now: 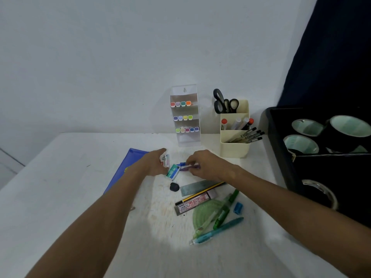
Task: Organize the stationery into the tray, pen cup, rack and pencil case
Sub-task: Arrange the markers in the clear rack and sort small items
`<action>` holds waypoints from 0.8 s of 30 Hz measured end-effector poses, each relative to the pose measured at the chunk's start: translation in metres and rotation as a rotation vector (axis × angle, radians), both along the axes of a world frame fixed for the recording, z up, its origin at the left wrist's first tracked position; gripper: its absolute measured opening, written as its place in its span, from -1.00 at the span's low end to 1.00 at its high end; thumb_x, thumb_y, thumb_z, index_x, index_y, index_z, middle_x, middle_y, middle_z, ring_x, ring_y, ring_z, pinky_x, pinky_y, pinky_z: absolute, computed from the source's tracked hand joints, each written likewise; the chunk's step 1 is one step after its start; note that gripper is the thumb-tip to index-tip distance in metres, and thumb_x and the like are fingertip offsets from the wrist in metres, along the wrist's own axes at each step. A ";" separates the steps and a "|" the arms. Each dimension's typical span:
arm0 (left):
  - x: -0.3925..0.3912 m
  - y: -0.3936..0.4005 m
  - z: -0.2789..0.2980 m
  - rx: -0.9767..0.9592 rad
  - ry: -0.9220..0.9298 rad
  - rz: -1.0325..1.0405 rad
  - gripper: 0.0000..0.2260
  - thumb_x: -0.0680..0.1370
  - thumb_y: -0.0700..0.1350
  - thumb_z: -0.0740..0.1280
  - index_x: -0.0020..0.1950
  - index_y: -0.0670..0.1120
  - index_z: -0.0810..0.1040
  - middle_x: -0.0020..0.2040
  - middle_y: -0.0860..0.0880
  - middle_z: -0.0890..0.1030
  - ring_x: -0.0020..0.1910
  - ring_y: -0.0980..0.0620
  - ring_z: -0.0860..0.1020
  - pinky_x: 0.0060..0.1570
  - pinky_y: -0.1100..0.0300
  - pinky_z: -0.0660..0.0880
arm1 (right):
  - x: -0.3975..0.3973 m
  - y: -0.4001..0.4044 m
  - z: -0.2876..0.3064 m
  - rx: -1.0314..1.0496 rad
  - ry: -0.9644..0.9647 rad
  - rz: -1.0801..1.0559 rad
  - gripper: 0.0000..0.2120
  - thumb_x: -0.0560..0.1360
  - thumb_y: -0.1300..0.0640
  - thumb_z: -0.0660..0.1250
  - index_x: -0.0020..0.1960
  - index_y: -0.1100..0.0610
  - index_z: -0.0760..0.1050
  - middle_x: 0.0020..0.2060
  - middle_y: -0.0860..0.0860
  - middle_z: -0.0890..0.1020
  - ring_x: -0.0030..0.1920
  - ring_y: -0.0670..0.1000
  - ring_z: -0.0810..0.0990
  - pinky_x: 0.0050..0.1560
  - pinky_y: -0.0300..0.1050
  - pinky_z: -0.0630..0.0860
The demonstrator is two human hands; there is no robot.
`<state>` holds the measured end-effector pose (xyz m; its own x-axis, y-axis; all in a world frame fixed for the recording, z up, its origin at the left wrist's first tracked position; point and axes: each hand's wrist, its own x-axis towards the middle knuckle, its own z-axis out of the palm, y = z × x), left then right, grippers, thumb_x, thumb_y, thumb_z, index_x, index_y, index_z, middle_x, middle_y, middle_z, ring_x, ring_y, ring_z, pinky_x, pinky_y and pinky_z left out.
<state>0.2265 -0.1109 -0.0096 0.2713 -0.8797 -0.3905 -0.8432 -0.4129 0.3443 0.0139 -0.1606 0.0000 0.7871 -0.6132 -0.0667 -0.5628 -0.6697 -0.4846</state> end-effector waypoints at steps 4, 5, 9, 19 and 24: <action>0.001 0.000 0.002 -0.046 0.041 -0.009 -0.36 0.40 -0.09 0.48 0.44 -0.10 0.33 0.24 -0.15 0.54 0.00 -0.16 0.60 -0.27 0.19 0.51 | 0.030 0.009 -0.001 0.036 0.043 -0.045 -0.60 0.50 0.04 0.35 0.28 0.18 0.49 0.20 0.12 0.55 0.20 0.07 0.50 0.16 -0.10 0.43; 0.002 0.001 0.000 -0.074 0.044 -0.033 -0.49 0.40 -0.10 0.47 0.31 -0.15 0.45 0.12 -0.15 0.59 -0.02 -0.17 0.62 -0.26 0.16 0.50 | 0.037 0.010 -0.002 0.044 0.066 -0.069 -0.55 0.48 0.01 0.37 0.29 0.19 0.47 0.22 0.13 0.53 0.20 0.08 0.50 0.15 -0.10 0.43; 0.010 0.007 -0.002 -0.113 0.188 0.019 -0.52 0.42 -0.14 0.49 0.31 -0.12 0.47 -0.02 -0.11 0.60 -0.28 -0.05 0.55 -0.45 0.22 0.51 | 0.058 0.023 -0.007 0.054 0.174 -0.151 -0.50 0.40 -0.08 0.45 0.18 0.22 0.47 0.11 0.12 0.48 0.07 0.11 0.54 -0.09 -0.11 0.43; 0.023 0.015 -0.021 -0.232 0.142 -0.095 -0.42 0.40 0.01 0.50 0.35 -0.15 0.43 0.23 -0.10 0.55 0.19 -0.08 0.53 0.17 0.14 0.43 | 0.084 0.039 0.001 0.087 0.216 -0.383 -0.47 0.30 0.01 0.54 0.12 0.25 0.46 -0.11 0.11 0.44 -0.11 0.07 0.46 -0.18 -0.13 0.36; 0.025 0.015 -0.024 -0.218 0.159 -0.104 -0.38 0.38 0.04 0.51 0.37 -0.14 0.42 0.26 -0.11 0.54 0.22 -0.09 0.51 0.23 0.10 0.43 | 0.087 0.045 -0.002 0.087 0.174 -0.441 -0.46 0.29 0.03 0.53 0.15 0.24 0.44 0.09 0.17 0.52 0.07 0.13 0.54 -0.12 -0.12 0.40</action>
<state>0.2513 -0.0959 -0.0332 0.1259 -0.9675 -0.2193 -0.8056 -0.2287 0.5465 0.1008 -0.1160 -0.0022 0.4259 -0.8722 -0.2406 -0.8618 -0.3100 -0.4016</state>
